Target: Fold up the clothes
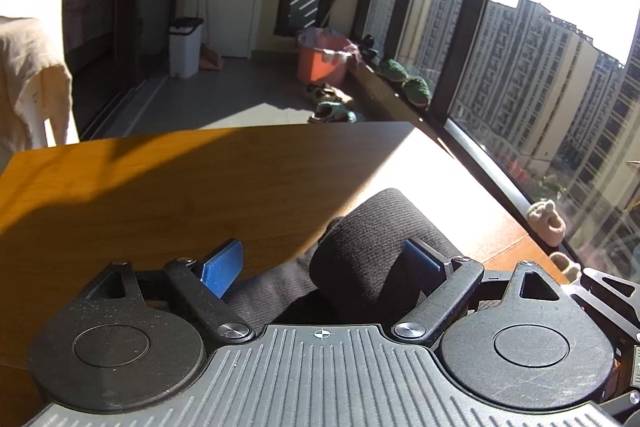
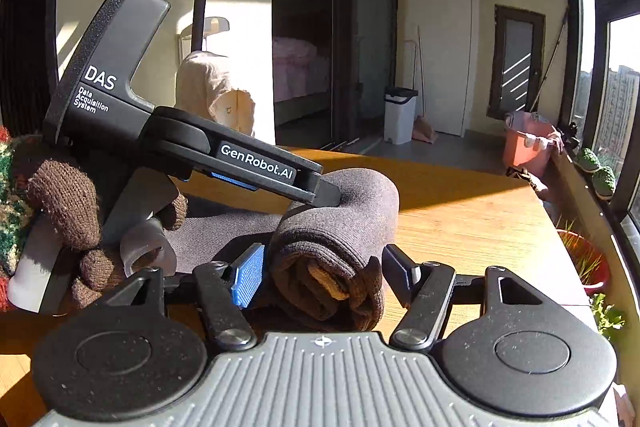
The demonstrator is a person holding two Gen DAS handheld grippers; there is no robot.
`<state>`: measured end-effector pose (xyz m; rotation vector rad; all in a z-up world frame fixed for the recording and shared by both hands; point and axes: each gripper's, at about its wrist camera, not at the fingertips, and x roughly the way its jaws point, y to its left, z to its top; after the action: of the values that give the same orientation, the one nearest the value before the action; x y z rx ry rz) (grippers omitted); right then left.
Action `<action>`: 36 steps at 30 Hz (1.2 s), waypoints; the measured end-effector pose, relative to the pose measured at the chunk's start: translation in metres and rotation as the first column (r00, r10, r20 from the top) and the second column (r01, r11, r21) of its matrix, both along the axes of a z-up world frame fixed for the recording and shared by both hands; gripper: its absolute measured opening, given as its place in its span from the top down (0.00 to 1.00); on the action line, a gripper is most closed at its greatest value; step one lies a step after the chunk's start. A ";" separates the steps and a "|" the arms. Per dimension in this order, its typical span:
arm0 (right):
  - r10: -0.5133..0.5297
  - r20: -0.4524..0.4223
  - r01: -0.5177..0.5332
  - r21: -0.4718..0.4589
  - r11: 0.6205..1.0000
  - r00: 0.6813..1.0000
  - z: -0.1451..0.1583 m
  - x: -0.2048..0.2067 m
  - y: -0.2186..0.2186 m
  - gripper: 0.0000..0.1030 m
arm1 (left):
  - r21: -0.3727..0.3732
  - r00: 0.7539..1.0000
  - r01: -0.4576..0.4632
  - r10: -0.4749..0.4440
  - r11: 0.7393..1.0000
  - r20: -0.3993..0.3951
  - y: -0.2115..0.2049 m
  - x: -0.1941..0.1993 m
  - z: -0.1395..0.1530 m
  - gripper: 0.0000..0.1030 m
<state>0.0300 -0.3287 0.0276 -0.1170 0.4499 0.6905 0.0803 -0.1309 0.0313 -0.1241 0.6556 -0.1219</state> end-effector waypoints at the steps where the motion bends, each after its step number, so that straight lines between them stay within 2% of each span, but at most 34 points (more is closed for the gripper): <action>1: 0.007 -0.021 -0.006 0.055 0.998 1.000 0.005 0.000 -0.007 0.37 | 0.010 1.000 -0.004 0.004 1.000 0.001 0.001 0.000 -0.001 0.10; 2: 0.016 -0.042 -0.011 0.110 0.994 0.999 0.010 0.000 -0.014 0.37 | 0.009 1.000 -0.009 0.009 1.000 -0.002 0.003 0.000 -0.003 0.09; 4: -0.005 -0.074 0.017 0.161 0.987 0.997 0.014 0.006 -0.023 0.37 | -0.019 1.000 -0.025 0.025 0.999 -0.015 0.011 0.000 -0.006 0.08; 7: -0.087 -0.116 0.103 0.141 0.985 0.989 0.001 0.021 -0.022 0.37 | -0.050 0.998 -0.048 0.047 0.998 -0.029 0.020 0.001 -0.010 0.08; 10: -0.098 -0.239 0.136 0.149 0.980 0.966 -0.021 0.040 -0.023 0.37 | -0.054 0.998 -0.055 0.054 0.997 -0.030 0.023 -0.001 -0.010 0.10; 12: -0.097 -0.263 0.141 0.155 0.978 0.960 -0.029 0.040 -0.024 0.37 | -0.080 0.998 -0.061 0.059 0.995 -0.026 0.028 -0.006 -0.005 0.14; 13: -0.098 -0.255 0.139 0.148 0.979 0.962 -0.029 0.038 -0.024 0.37 | -0.098 0.998 -0.060 0.058 0.993 -0.016 0.032 -0.010 0.000 0.17; 16: -0.101 -0.224 0.132 0.126 0.983 0.969 -0.028 0.030 -0.023 0.37 | -0.097 0.999 -0.047 0.048 0.994 0.013 0.032 -0.016 0.009 0.17; 20: -0.082 -0.195 0.105 0.112 0.988 0.977 -0.025 0.026 -0.015 0.38 | -0.068 0.999 -0.047 0.047 0.997 -0.011 0.029 -0.007 0.000 0.17; 22: -0.078 -0.127 0.084 0.042 0.996 0.989 -0.021 0.018 -0.005 0.43 | -0.118 0.998 -0.060 0.059 0.991 -0.018 0.036 -0.009 -0.001 0.17; 24: -0.052 -0.002 0.052 -0.083 0.995 0.999 -0.016 0.002 0.017 0.51 | -0.155 0.998 -0.070 0.070 0.986 -0.003 0.045 -0.014 0.006 0.16; 27: 0.006 0.122 0.021 -0.221 0.975 0.992 -0.013 -0.014 0.045 0.53 | -0.153 0.998 -0.056 0.061 0.987 0.023 0.048 -0.019 0.014 0.12; 28: 0.018 0.135 0.015 -0.237 0.971 0.991 -0.014 -0.016 0.050 0.53 | -0.150 0.998 -0.048 0.052 0.988 0.026 0.046 -0.020 0.015 0.11; 31: 0.020 0.132 0.010 -0.230 0.973 0.991 -0.012 -0.016 0.057 0.53 | -0.108 0.999 -0.032 0.033 0.994 0.014 0.031 -0.014 0.010 0.12; 33: 0.001 0.096 0.016 -0.177 0.984 0.995 -0.009 -0.010 0.050 0.51 | -0.069 0.999 -0.035 0.035 0.997 0.009 0.026 -0.012 0.002 0.11; 36: -0.043 -0.013 0.042 -0.071 0.997 0.999 -0.006 0.007 0.032 0.39 | -0.072 0.999 -0.037 0.037 0.997 0.003 0.027 -0.010 -0.003 0.11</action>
<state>0.0372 -0.2968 0.0212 -0.1684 0.4901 0.6343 0.0704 -0.1042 0.0282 -0.2049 0.6443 -0.1096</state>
